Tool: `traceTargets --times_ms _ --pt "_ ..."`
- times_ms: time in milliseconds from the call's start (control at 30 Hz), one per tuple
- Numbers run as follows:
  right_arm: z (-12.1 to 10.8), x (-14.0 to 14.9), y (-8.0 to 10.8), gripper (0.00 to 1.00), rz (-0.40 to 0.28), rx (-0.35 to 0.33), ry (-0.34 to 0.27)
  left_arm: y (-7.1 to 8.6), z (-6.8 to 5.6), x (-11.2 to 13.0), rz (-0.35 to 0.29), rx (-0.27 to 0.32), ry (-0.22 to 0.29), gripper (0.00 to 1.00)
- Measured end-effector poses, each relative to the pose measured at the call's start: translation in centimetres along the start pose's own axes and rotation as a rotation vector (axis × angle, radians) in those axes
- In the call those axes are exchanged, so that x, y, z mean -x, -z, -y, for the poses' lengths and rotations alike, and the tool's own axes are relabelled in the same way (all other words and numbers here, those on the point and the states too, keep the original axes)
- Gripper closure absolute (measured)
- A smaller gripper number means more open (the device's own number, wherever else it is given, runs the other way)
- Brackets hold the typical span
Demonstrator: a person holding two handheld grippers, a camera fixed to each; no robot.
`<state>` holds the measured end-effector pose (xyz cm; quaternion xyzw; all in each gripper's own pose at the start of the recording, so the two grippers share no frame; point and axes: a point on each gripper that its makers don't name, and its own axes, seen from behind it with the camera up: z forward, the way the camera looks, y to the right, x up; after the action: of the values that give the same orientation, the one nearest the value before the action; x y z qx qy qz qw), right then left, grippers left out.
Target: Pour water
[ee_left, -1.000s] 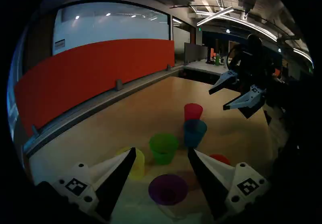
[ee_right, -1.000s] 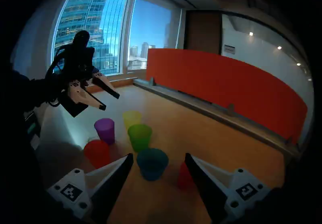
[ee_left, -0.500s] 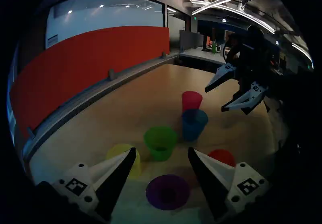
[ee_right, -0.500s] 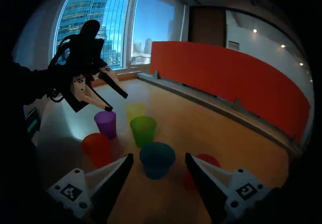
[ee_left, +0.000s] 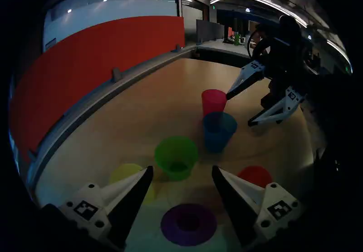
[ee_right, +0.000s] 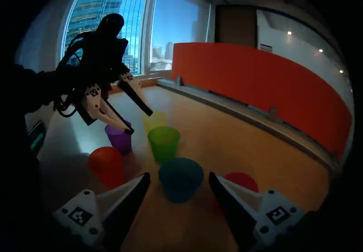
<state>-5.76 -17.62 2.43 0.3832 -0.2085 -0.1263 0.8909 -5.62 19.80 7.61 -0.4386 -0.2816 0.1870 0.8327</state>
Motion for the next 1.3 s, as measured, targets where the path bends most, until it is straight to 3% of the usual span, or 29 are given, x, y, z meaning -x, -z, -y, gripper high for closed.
traceTargets --times_ms 633,1300 --pt "-0.1 1.9 -2.1 0.0 0.034 -0.002 0.001 -3.0 0.5 0.9 0.085 0.002 0.002 0.04" --pt "-0.7 3.1 -3.6 0.0 0.058 0.001 -0.018 -5.1 0.7 1.3 0.123 0.012 0.016 0.04"
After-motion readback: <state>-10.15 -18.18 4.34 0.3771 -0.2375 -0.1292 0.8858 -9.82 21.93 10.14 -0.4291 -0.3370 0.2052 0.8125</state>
